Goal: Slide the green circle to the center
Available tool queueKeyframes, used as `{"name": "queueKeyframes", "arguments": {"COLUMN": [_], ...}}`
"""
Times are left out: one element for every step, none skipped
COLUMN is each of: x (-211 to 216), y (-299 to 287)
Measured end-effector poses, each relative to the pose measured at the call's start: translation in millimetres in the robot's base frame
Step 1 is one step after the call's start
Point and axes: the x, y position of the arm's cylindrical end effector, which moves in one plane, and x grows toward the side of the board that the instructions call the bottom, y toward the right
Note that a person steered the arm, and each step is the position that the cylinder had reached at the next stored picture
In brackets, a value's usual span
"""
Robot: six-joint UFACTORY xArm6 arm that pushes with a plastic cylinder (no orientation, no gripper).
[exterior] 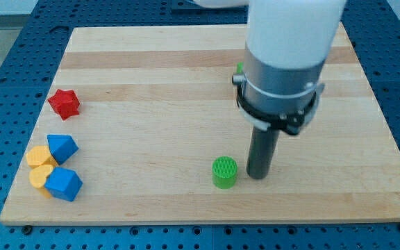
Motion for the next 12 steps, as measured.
{"name": "queueKeyframes", "arguments": {"x": [27.1, 1.6, -67.1, -91.3, -71.4, -42.9, -4.2, 9.1, -21.8, -63.1, -70.3, -34.1], "y": [-45.1, -83.4, -82.3, -79.7, -109.4, -121.1, -121.8, -95.1, -76.1, -52.0, -46.8, -45.9]}}
